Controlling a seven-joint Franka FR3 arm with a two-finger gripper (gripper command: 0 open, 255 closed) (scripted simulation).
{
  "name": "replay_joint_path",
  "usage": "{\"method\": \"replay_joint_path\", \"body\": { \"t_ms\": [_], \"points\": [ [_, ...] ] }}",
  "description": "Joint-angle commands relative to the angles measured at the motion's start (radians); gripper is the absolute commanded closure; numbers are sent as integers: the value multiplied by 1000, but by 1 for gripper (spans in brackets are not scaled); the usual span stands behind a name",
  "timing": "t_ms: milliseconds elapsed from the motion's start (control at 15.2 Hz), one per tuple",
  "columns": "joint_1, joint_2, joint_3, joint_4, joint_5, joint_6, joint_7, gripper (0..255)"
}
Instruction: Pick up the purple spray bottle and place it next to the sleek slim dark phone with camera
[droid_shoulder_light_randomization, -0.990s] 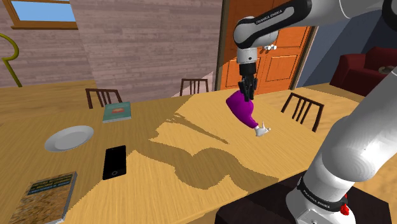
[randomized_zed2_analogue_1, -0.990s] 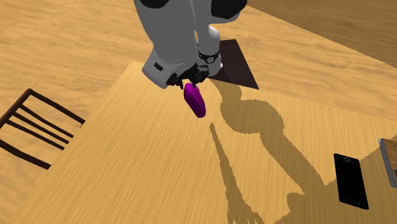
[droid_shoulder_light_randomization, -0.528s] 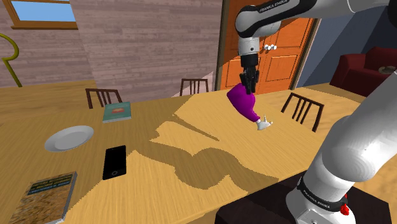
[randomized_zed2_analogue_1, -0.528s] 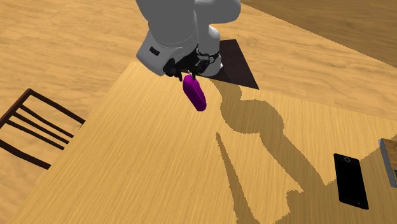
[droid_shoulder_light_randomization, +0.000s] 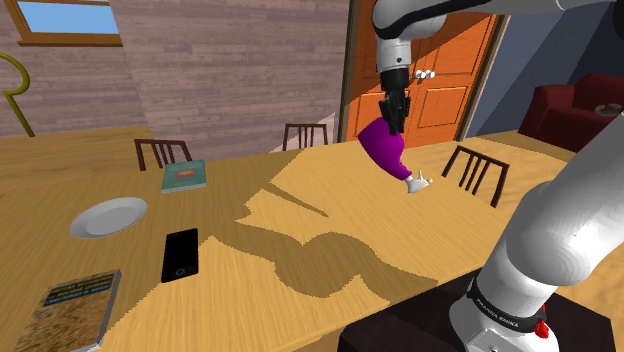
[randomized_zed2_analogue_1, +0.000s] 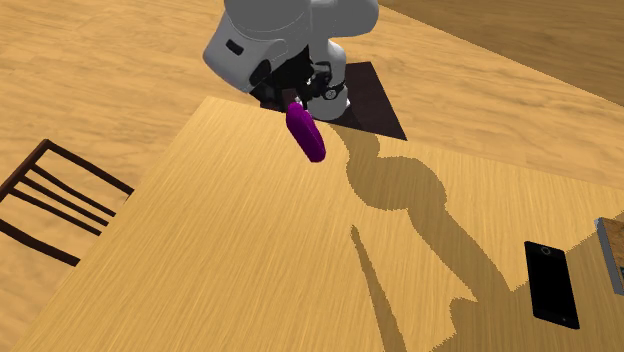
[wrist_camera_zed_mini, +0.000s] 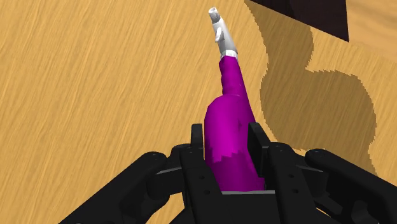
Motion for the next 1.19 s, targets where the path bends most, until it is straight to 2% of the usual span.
{"method": "replay_joint_path", "body": {
  "t_ms": [0,990,1122],
  "points": [
    [0,0,0,28,0,-28,-1,255],
    [4,29,3,255,7,-228,-9,255],
    [22,20,31,221,26,-203,41,255]
  ]
}}
